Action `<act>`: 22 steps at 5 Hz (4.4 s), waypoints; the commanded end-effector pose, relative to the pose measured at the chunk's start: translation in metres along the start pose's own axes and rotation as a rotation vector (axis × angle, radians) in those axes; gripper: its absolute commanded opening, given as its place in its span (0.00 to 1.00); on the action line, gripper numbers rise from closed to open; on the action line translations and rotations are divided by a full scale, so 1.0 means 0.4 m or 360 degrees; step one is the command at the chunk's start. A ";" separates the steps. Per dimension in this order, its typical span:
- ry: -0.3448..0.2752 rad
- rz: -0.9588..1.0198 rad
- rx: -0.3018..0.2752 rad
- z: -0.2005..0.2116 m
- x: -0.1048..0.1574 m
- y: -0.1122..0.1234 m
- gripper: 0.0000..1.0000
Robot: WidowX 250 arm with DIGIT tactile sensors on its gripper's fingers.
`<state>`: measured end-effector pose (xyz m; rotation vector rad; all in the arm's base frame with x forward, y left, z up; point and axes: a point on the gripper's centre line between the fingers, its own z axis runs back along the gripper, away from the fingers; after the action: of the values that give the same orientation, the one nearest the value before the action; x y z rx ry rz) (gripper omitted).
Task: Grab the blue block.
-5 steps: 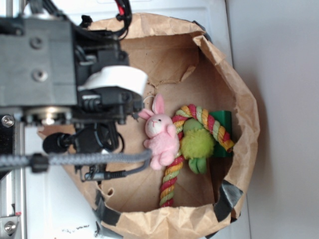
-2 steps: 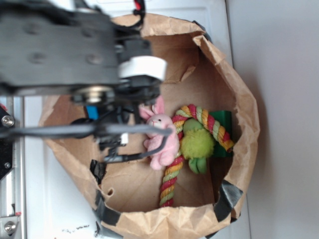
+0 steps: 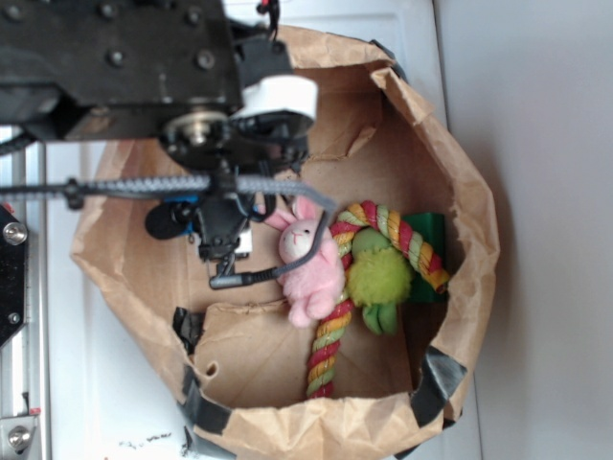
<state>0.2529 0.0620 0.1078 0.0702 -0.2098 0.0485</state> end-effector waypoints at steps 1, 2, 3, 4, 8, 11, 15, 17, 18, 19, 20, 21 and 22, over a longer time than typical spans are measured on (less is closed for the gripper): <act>-0.0060 0.0003 -0.0007 -0.035 -0.008 0.003 1.00; -0.0036 -0.0017 0.0027 -0.055 -0.016 -0.015 1.00; 0.0009 0.0155 -0.0007 -0.055 -0.031 -0.011 1.00; 0.0044 0.0225 -0.0024 -0.062 -0.014 -0.009 1.00; 0.0026 0.0276 -0.0002 -0.081 -0.042 -0.045 1.00; -0.0005 0.0321 -0.0079 -0.084 -0.038 -0.053 1.00; -0.0032 0.0463 -0.0014 -0.142 0.005 0.002 1.00; -0.0070 0.0400 -0.0053 -0.162 -0.011 -0.017 1.00; -0.0085 0.0376 -0.0048 -0.162 -0.030 -0.021 1.00; -0.0100 0.0371 -0.0051 -0.169 -0.042 -0.014 1.00; -0.0102 0.0401 -0.0105 -0.175 -0.046 0.000 1.00; -0.0088 0.0411 -0.0109 -0.176 -0.048 -0.001 1.00; -0.0084 0.0448 -0.0092 -0.177 -0.053 -0.002 0.00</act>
<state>0.2436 0.0611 0.0232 -0.0168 -0.2392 0.3165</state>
